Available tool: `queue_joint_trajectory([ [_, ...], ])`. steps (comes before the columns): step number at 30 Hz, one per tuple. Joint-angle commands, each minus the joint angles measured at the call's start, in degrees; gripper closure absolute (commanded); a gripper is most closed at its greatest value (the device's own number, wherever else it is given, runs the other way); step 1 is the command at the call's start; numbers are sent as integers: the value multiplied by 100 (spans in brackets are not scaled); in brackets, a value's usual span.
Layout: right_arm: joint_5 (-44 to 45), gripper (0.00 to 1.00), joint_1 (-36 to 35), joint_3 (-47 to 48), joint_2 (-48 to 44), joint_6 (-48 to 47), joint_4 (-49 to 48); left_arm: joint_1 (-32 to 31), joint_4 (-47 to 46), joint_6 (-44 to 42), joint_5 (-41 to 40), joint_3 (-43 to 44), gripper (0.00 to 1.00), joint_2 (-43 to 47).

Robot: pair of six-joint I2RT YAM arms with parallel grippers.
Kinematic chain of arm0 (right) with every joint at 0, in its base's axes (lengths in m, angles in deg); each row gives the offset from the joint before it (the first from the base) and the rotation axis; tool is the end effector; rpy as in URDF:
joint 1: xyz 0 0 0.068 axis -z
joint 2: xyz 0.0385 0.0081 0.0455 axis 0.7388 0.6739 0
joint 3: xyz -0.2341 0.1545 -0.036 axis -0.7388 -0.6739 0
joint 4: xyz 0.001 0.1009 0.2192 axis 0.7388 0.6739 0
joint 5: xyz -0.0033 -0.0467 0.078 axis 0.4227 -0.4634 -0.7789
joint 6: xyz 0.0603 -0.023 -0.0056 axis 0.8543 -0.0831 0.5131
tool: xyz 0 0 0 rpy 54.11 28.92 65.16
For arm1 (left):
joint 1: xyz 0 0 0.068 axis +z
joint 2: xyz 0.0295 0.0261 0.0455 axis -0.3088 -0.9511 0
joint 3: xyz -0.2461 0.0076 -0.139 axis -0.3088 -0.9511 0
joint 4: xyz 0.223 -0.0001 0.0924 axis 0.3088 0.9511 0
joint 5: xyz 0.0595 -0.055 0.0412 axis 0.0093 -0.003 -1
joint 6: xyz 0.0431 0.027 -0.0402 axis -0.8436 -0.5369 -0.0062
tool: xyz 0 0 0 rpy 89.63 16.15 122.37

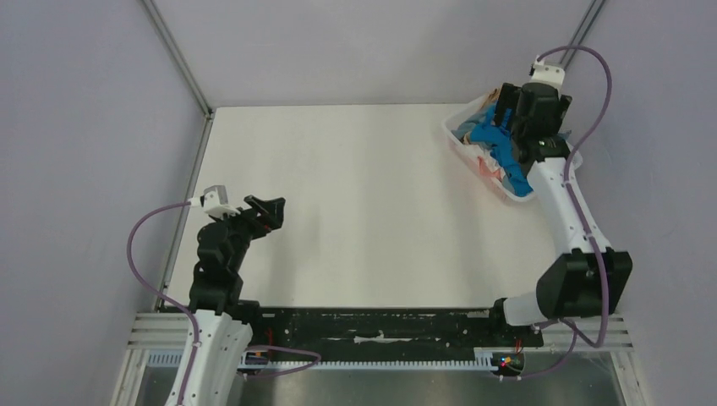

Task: Fold and stack the t-shirts
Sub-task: Grab crumpled tshirt from bin with the right arm

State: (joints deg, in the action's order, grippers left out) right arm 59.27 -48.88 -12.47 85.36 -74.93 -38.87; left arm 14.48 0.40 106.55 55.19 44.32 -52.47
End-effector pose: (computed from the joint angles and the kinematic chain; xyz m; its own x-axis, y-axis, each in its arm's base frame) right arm 0.3025 -0.0142 0.3836 -0.3064 0.0829 -0.9483 0.3963 0.9169 -0.0479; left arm 0.1116 -0.0111 0.2604 -0.1934 -0.5212 -0.8312 0.0464 0.8414 -0.5384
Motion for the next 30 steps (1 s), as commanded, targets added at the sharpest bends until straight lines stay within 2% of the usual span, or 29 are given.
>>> queue_joint_trajectory([
  [1, -46, 2, 379, 1158, 1244, -685, 578, -3, 254, 46, -155, 227, 0, -213],
  [5, -569, 2, 651, 2025, 2189, -671, 599, -3, 203, -22, 162, 342, 0, -528],
  [9, -760, 1, 723, 2378, 2825, -783, 481, -5, 226, -17, 151, 318, 0, -641],
  [10, -830, 2, 732, 2396, 2912, -826, 433, -6, 225, -6, 159, 300, 0, -622],
  [11, -944, 7, 741, 2401, 2999, -877, 388, -2, 221, -6, 144, 287, 0, -592],
  [13, -1104, 22, 758, 2470, 3118, -883, 424, -4, 212, 11, 54, 231, 0, -497],
  [15, -1228, 57, 767, 2496, 3128, -801, 370, -5, 203, 31, -37, 182, 0, -399],
  [17, -1302, 99, 780, 2510, 3009, -717, 204, -1, 203, 26, -75, 149, 0, -311],
  [23, -896, 100, 785, 2502, 2268, -572, -306, -1, 203, 25, -126, 118, 0, -212],
  [30, -1427, 100, 785, 2262, 924, -320, -1190, -1, 216, 76, -210, 94, 0, -208],
])
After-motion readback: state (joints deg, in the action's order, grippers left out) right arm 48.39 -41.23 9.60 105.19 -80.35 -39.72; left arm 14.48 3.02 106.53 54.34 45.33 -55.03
